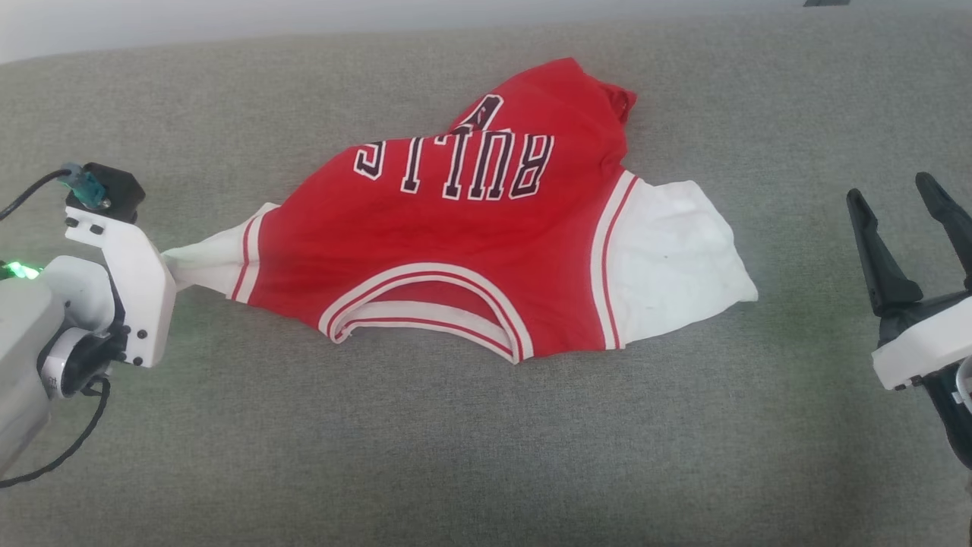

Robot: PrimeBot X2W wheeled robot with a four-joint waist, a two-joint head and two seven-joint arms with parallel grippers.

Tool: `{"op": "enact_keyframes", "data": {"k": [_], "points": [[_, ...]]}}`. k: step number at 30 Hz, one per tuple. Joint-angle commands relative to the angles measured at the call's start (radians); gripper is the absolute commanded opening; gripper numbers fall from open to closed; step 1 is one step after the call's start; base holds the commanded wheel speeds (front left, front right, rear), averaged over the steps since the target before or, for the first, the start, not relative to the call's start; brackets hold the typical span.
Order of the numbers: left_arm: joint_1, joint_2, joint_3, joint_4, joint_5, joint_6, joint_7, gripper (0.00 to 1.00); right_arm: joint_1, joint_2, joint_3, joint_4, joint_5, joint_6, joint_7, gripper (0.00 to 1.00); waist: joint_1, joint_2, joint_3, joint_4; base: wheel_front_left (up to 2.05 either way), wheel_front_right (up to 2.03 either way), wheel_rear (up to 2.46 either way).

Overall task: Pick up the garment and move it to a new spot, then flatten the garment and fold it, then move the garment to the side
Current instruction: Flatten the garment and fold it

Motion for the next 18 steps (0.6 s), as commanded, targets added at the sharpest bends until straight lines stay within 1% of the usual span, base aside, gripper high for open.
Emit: {"op": "enact_keyframes", "data": {"k": [1, 4, 6, 7, 9, 10, 11, 12, 13, 16, 18], "points": [[0.01, 0.0, 0.0, -0.006, 0.001, 0.011, 0.001, 0.0, 0.009, 0.003, 0.004, -0.003, -0.001, -0.002, 0.004, 1.0, 0.0, 0.0, -0.004, 0.004, 0.0, 0.0, 0.0], [0.023, 0.008, -0.005, -0.013, 0.007, 0.021, 0.006, 0.0, 0.013, 0.003, 0.008, -0.005, -0.002, -0.002, 0.007, 1.0, 0.0, 0.0, -0.007, 0.004, 0.0, 0.0, 0.0], [0.038, 0.007, 0.006, -0.022, -0.018, 0.025, 0.0, 0.0, 0.014, 0.002, 0.012, -0.007, -0.002, -0.002, 0.011, 1.0, 0.0, 0.0, -0.01, 0.002, 0.0, 0.0, 0.0], [0.044, 0.007, 0.009, -0.025, -0.027, 0.027, -0.005, 0.02, 0.014, 0.0, 0.013, -0.007, -0.002, -0.002, 0.013, 1.0, 0.0, 0.0, -0.011, 0.001, 0.0, 0.0, 0.0], [0.059, 0.014, 0.009, -0.028, -0.03, 0.031, -0.014, 0.33, 0.017, -0.005, 0.015, -0.007, -0.001, -0.002, 0.015, 1.0, 0.0, 0.0, -0.013, -0.002, 0.0, 0.0, 0.0], [0.064, 0.018, 0.01, -0.029, -0.028, 0.034, -0.023, 0.69, 0.018, -0.007, 0.016, -0.007, -0.002, -0.002, 0.016, 1.0, 0.0, 0.0, -0.015, -0.003, 0.0, 0.0, 0.0], [0.071, 0.022, 0.014, -0.029, -0.031, 0.04, -0.032, 0.96, 0.019, -0.008, 0.017, -0.007, -0.002, -0.002, 0.019, 1.0, 0.0, 0.0, -0.016, -0.004, 0.0, 0.0, 0.0], [0.078, 0.028, 0.014, -0.032, -0.03, 0.042, -0.04, 1.0, 0.02, -0.01, 0.017, -0.007, -0.002, -0.002, 0.02, 1.0, 0.0, 0.0, -0.018, -0.004, 0.0, 0.0, 0.0], [0.083, 0.033, 0.015, -0.035, -0.025, 0.046, -0.051, 1.0, 0.02, -0.013, 0.017, -0.006, -0.004, -0.002, 0.022, 1.0, 0.0, 0.0, -0.02, -0.004, 0.0, 0.0, 0.0], [0.104, 0.03, 0.042, -0.05, -0.06, 0.047, -0.097, 1.0, 0.029, -0.018, 0.016, -0.006, -0.005, -0.002, 0.027, 1.0, 0.0, 0.0, -0.031, 0.004, 0.0, 0.0, 0.0], [0.119, 0.038, 0.046, -0.057, -0.059, 0.055, -0.122, 1.0, 0.035, -0.021, 0.018, -0.008, -0.004, -0.002, 0.032, 1.0, 0.0, 0.0, -0.039, 0.012, 0.0, 0.0, 0.0]]}}
